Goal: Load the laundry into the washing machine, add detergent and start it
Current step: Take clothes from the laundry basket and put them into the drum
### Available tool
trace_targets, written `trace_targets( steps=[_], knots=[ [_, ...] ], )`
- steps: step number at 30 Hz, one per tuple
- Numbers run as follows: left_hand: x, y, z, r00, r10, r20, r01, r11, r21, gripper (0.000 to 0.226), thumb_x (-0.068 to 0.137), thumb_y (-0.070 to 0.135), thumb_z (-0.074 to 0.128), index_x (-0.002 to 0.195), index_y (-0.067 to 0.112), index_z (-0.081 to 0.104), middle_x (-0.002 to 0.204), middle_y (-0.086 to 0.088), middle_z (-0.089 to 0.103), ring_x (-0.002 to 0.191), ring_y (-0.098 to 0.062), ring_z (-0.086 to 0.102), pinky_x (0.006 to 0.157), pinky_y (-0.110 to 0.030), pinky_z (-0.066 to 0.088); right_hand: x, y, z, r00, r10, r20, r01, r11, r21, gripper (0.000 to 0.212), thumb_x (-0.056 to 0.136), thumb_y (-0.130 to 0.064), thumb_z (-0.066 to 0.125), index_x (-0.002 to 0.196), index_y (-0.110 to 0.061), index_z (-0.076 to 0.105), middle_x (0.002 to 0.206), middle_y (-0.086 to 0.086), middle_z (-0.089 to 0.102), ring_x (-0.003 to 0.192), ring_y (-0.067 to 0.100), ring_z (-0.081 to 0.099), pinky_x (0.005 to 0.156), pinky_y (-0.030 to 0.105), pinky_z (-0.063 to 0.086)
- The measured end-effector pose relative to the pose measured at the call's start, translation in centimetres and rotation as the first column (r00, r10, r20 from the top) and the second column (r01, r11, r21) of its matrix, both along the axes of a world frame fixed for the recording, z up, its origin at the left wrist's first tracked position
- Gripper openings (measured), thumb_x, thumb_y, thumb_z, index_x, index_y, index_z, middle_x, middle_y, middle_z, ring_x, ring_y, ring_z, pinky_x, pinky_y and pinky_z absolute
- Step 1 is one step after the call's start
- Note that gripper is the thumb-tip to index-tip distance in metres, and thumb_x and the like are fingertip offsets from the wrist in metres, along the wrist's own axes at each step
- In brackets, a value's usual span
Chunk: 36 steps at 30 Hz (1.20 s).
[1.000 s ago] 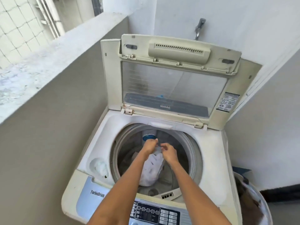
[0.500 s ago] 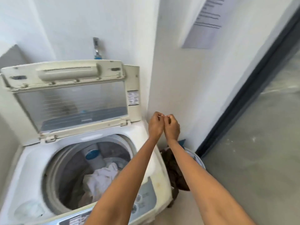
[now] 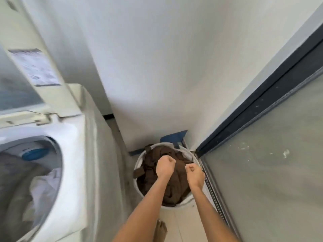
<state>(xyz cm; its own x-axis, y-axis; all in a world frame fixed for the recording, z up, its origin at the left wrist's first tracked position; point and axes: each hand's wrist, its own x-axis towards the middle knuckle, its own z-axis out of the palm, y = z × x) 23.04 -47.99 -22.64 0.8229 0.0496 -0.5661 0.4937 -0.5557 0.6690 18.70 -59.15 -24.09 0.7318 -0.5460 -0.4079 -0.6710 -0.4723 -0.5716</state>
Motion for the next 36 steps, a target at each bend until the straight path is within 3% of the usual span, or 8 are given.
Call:
trace_targets(
  steps=[6,11,15,22,25,29,32,36],
  knots=[
    [1.0,-3.6,-12.1,0.988,0.011,-0.156,0.006,0.994,0.105,0.022,0.089,0.026,0.060,0.108,0.020,0.070,0.117,-0.003,0.067,0.113,-0.023,0.060,0.096,-0.034,0.049,3.0,-6.5,-12.3,0.965,0.088,-0.248,-0.093,0.996,-0.007,0.038,0.093,-0.020,0.056,0.128,-0.005,0.054,0.128,0.012,0.058,0.120,0.029,0.053,0.096,0.033,0.043],
    [2.2,-3.7,-17.0,0.973,0.018,-0.230,0.004,0.996,0.092,0.030,0.091,0.023,0.060,0.119,0.015,0.064,0.123,-0.004,0.064,0.118,-0.022,0.057,0.100,-0.032,0.046,4.6,-8.4,-17.7,0.882,0.179,-0.436,-0.177,0.983,0.047,0.049,0.086,-0.036,0.065,0.125,-0.011,0.054,0.125,0.010,0.056,0.107,0.031,0.060,0.083,0.041,0.055],
    [2.6,-3.1,-16.6,0.975,-0.004,-0.222,0.027,0.994,0.102,0.030,0.091,0.024,0.059,0.120,0.016,0.064,0.122,-0.002,0.065,0.116,-0.021,0.057,0.100,-0.032,0.046,4.4,-7.7,-16.0,0.869,0.378,-0.319,-0.396,0.918,0.007,0.032,0.090,-0.034,0.059,0.117,-0.017,0.062,0.120,0.005,0.062,0.112,0.025,0.057,0.084,0.030,0.046],
    [1.6,-0.2,-5.7,0.964,-0.237,0.121,0.222,0.967,0.126,0.066,0.084,0.014,0.058,0.145,0.015,0.030,0.144,-0.008,0.035,0.133,-0.028,0.035,0.106,-0.038,0.035,4.1,-3.7,-1.5,0.772,0.617,0.153,-0.632,0.770,0.081,0.036,0.091,-0.030,0.061,0.123,-0.013,0.060,0.120,0.002,0.061,0.112,0.014,0.056,0.093,0.021,0.043],
    [2.1,2.3,0.9,0.936,-0.252,0.247,0.249,0.968,0.043,0.079,0.080,0.011,0.058,0.149,0.010,0.020,0.143,-0.012,0.039,0.132,-0.027,0.038,0.105,-0.038,0.037,4.3,-1.4,6.6,0.654,0.704,0.275,-0.736,0.676,0.020,0.026,0.092,-0.028,0.059,0.111,-0.010,0.062,0.104,0.007,0.066,0.096,0.019,0.061,0.087,0.036,0.049],
    [3.1,7.1,10.4,0.918,-0.206,0.339,0.203,0.978,0.045,0.063,0.074,0.013,0.066,0.133,0.019,0.047,0.113,-0.009,0.066,0.102,-0.028,0.063,0.084,-0.037,0.050,3.7,1.2,17.0,0.633,0.698,0.334,-0.731,0.681,-0.036,0.028,0.090,-0.026,0.062,0.112,-0.009,0.063,0.103,0.014,0.068,0.095,0.026,0.064,0.088,0.043,0.049],
    [2.7,9.9,16.9,0.865,-0.297,0.405,0.243,0.953,0.179,0.024,0.076,0.023,0.073,0.098,0.014,0.067,0.085,-0.007,0.068,0.080,-0.020,0.060,0.069,-0.030,0.043,2.4,2.3,22.6,0.612,0.698,0.370,-0.709,0.692,-0.134,0.024,0.088,-0.028,0.064,0.107,-0.012,0.066,0.098,0.008,0.071,0.091,0.023,0.067,0.083,0.038,0.051],
    [1.3,11.6,24.3,0.812,-0.212,0.544,0.179,0.977,0.114,0.018,0.078,0.026,0.073,0.082,0.009,0.071,0.074,-0.008,0.064,0.071,-0.019,0.056,0.066,-0.032,0.043,1.0,4.1,29.4,0.591,0.643,0.487,-0.609,0.752,-0.254,0.019,0.085,-0.024,0.068,0.097,-0.009,0.069,0.093,0.007,0.072,0.085,0.020,0.066,0.077,0.031,0.046]
  ],
)
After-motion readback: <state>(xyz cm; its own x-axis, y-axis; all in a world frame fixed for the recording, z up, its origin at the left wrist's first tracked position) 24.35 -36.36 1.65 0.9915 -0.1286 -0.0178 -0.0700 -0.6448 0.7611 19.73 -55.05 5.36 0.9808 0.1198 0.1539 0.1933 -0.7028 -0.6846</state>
